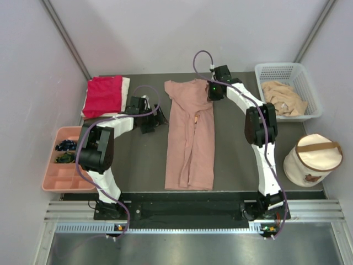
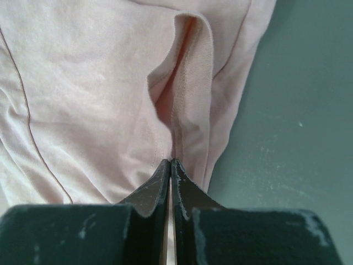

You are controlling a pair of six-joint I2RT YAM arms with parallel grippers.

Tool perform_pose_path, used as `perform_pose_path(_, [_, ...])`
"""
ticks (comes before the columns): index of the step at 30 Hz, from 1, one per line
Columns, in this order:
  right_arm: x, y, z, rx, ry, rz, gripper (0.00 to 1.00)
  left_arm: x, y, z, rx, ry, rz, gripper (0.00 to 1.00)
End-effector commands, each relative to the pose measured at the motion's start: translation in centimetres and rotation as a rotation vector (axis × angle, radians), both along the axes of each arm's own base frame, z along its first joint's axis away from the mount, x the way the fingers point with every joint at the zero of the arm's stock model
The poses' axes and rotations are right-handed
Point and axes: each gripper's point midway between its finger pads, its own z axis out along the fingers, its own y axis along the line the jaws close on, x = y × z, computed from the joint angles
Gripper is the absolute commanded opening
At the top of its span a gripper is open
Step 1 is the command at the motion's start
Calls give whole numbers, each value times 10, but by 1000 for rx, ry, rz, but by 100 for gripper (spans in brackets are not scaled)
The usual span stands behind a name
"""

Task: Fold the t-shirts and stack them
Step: Rotate the tshirt 90 degrees

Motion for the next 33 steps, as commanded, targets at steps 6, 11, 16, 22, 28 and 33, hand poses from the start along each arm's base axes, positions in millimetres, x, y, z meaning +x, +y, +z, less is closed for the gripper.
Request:
perform_pose_path(6, [1, -14, 48, -21, -84, -54, 0, -4, -1, 10, -7, -16, -6, 99])
perform_pose_path(11, [-6, -22, 46, -54, -65, -74, 0, -6, -1, 11, -9, -13, -8, 99])
perform_pose_path(16, [-14, -29, 53, -65, -66, -100, 12, -7, -1, 14, -11, -14, -9, 99])
perform_pose_path(22, [-21, -44, 68, -85, -94, -180, 54, -12, -1, 21, -20, -17, -10, 99])
perform_pose_path(28, [-52, -56, 100, -48, -116, -246, 63, -26, 1, 39, -24, -31, -18, 99])
perform_pose_path(33, [-117, -50, 101, 3, -49, -262, 64, -67, -8, 56, -72, -34, -55, 99])
